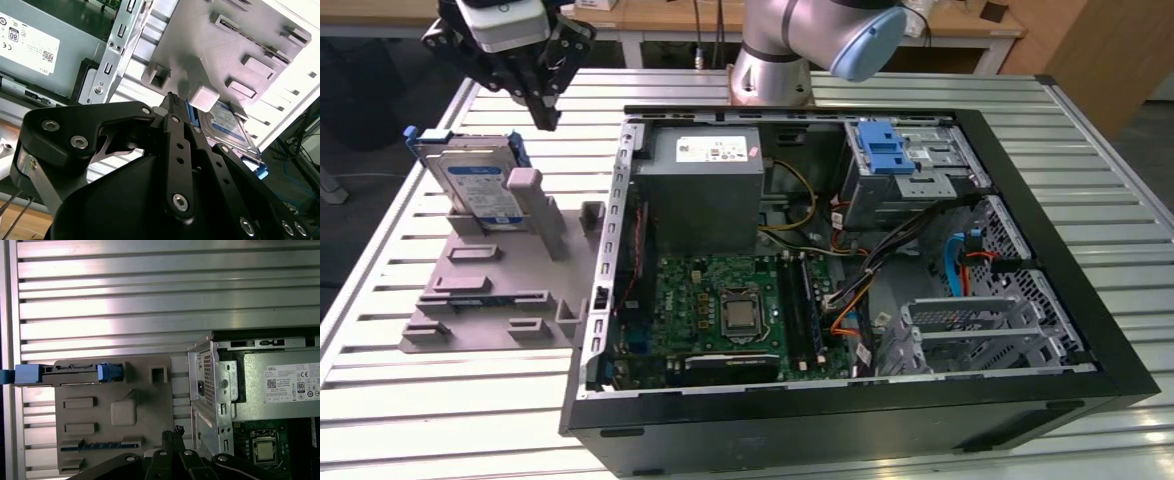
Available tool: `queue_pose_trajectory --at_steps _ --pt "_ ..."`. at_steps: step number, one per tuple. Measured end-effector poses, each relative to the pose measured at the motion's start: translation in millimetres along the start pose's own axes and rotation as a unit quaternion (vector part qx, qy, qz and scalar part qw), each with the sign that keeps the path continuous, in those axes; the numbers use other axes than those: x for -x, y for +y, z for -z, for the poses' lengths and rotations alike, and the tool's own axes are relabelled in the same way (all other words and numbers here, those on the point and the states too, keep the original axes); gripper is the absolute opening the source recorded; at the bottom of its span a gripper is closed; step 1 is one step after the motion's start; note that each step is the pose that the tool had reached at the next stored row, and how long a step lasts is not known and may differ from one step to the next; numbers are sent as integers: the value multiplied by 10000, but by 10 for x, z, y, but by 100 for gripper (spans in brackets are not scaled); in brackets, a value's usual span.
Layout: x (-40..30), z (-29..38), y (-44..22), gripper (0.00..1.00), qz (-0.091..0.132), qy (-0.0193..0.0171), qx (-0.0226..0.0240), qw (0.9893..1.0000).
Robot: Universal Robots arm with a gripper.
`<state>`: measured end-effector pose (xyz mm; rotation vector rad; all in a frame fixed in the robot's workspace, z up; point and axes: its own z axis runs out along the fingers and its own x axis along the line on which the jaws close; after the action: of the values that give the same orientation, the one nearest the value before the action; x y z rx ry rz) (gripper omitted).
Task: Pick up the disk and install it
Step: 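Reach for the disk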
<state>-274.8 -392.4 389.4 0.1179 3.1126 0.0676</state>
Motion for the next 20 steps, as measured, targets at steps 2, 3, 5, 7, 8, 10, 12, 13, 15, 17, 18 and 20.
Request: queue_pose_trajectory --at_steps 2,3,5,7,8,10,12,13,15,17,18,20 --pt "-17 0 1 11 0 0 0 10000" --pt "-25 -1 1 11 0 -1 0 10000" --pt "-36 -1 2 11 0 0 0 10000" --pt "-48 -1 2 11 0 -1 0 10000" --pt "-54 -1 2 11 0 0 0 10000" --pt "-65 -1 3 11 0 0 0 10000" --pt "-76 -1 3 11 0 -1 0 10000" --pt "-80 -2 3 11 0 0 0 10000" --pt "-90 -2 4 11 0 0 0 10000" --pt "-99 -1 4 11 0 0 0 10000" --pt "-103 -2 4 11 0 0 0 10000" --pt "-112 -2 4 11 0 0 0 10000"
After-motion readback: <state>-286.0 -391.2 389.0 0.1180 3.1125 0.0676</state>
